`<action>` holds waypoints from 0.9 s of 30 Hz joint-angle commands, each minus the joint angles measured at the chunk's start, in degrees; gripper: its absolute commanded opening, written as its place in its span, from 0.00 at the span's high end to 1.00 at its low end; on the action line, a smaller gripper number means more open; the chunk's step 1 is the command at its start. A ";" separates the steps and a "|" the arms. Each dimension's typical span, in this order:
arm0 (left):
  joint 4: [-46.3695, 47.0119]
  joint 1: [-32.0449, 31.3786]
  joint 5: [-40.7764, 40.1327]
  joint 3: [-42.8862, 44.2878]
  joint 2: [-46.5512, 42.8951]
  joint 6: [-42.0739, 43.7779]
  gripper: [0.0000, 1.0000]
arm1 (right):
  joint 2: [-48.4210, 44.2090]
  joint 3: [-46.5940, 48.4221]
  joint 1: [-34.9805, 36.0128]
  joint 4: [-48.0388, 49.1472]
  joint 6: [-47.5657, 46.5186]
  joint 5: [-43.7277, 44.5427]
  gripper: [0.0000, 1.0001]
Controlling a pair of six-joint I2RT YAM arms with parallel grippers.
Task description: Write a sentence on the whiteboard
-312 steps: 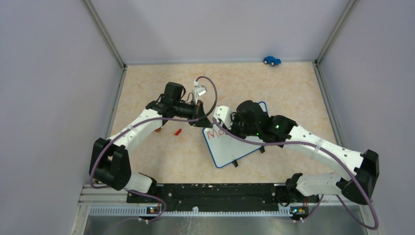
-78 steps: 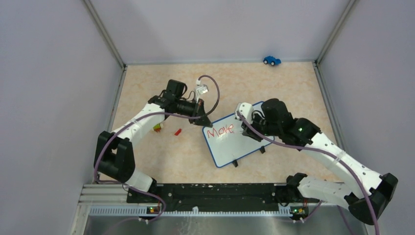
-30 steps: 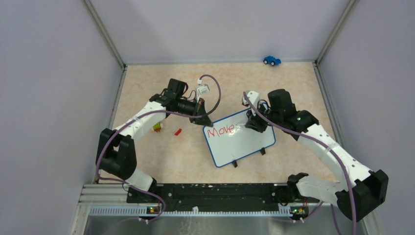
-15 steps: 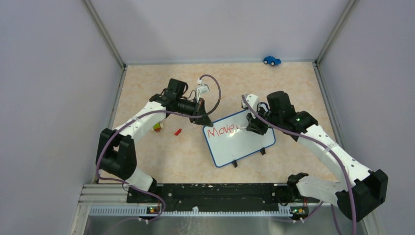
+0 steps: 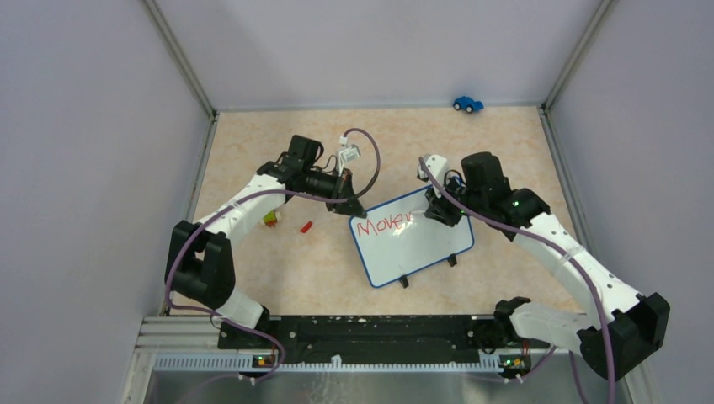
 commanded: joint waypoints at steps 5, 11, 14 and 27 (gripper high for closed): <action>-1.37 -0.52 0.66 -0.07 0.54 1.94 1.00 | -0.62 0.51 -0.06 1.13 -0.62 1.38 1.00; -1.22 -0.49 0.64 -0.15 0.52 1.96 1.00 | -1.34 -1.41 -0.07 -0.67 -1.95 1.64 1.00; -1.22 -0.49 0.74 -0.16 0.55 2.01 1.00 | -1.67 -2.10 -0.07 -1.18 -2.32 1.80 1.00; -0.95 -0.51 0.85 -0.26 0.53 1.72 1.00 | -2.12 1.70 -0.07 -1.56 -2.16 5.14 1.00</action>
